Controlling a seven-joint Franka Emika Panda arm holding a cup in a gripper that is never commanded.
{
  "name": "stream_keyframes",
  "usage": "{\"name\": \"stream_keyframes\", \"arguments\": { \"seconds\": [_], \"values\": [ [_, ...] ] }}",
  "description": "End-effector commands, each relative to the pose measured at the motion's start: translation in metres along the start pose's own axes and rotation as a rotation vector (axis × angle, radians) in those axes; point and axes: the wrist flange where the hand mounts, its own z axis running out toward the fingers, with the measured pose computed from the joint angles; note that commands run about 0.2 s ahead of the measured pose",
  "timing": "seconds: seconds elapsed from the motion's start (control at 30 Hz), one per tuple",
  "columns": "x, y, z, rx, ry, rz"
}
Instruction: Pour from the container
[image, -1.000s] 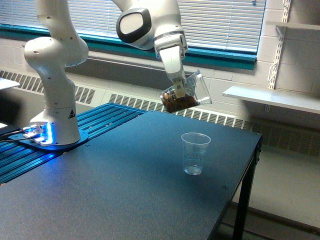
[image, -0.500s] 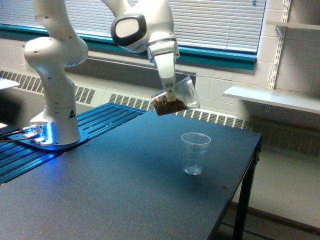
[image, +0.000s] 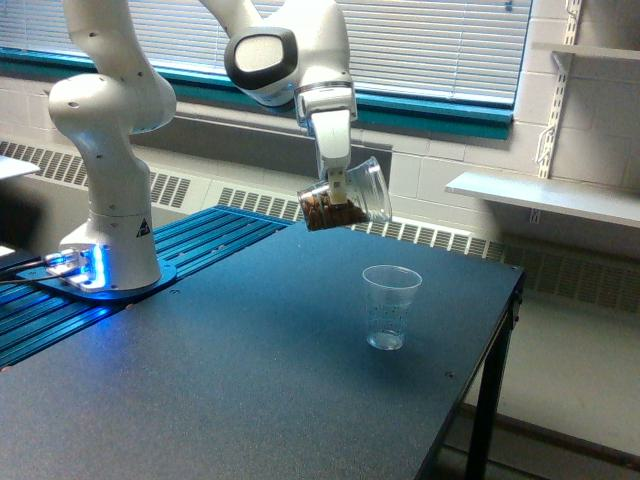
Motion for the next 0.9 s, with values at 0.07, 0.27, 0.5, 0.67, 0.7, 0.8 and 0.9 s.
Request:
{"name": "stream_keyframes", "arguments": {
  "seconds": [0.07, 0.27, 0.5, 0.67, 0.7, 0.8, 0.9],
  "values": [
    [-0.004, -0.015, 0.002, -0.013, -0.007, -0.032],
    [-0.012, -0.022, 0.008, -0.032, -0.032, -0.06],
    [-0.016, -0.031, 0.012, -0.052, -0.047, -0.085],
    [-0.017, -0.037, 0.015, -0.066, -0.054, -0.095],
    [-0.017, -0.039, 0.015, -0.069, -0.055, -0.097],
    [-0.017, -0.041, 0.017, -0.078, -0.06, -0.106],
    [-0.017, -0.044, 0.02, -0.089, -0.069, -0.11]
  ]
}}
